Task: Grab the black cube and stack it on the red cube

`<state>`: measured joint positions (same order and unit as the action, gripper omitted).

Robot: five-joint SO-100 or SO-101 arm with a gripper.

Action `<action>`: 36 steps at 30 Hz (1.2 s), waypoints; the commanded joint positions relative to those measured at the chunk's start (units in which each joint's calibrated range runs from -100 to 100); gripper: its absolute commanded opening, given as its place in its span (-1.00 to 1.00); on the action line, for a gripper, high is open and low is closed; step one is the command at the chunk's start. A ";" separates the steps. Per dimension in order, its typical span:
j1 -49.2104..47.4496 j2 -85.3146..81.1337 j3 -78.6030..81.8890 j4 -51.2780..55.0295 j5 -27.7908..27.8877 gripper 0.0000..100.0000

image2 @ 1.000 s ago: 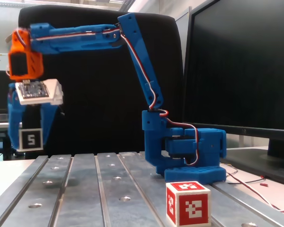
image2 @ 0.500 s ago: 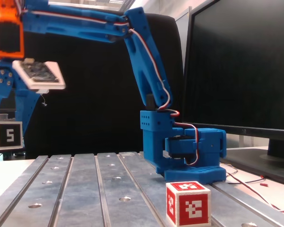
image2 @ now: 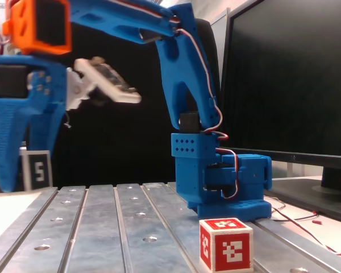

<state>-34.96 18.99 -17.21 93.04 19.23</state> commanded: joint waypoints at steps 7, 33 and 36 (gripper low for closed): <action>-10.11 -1.19 -1.38 0.63 -0.30 -0.70; -22.51 -4.37 1.15 6.19 -4.08 -0.71; -23.18 -8.63 6.49 5.85 -4.08 -0.71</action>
<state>-57.33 16.96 -13.59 99.14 15.30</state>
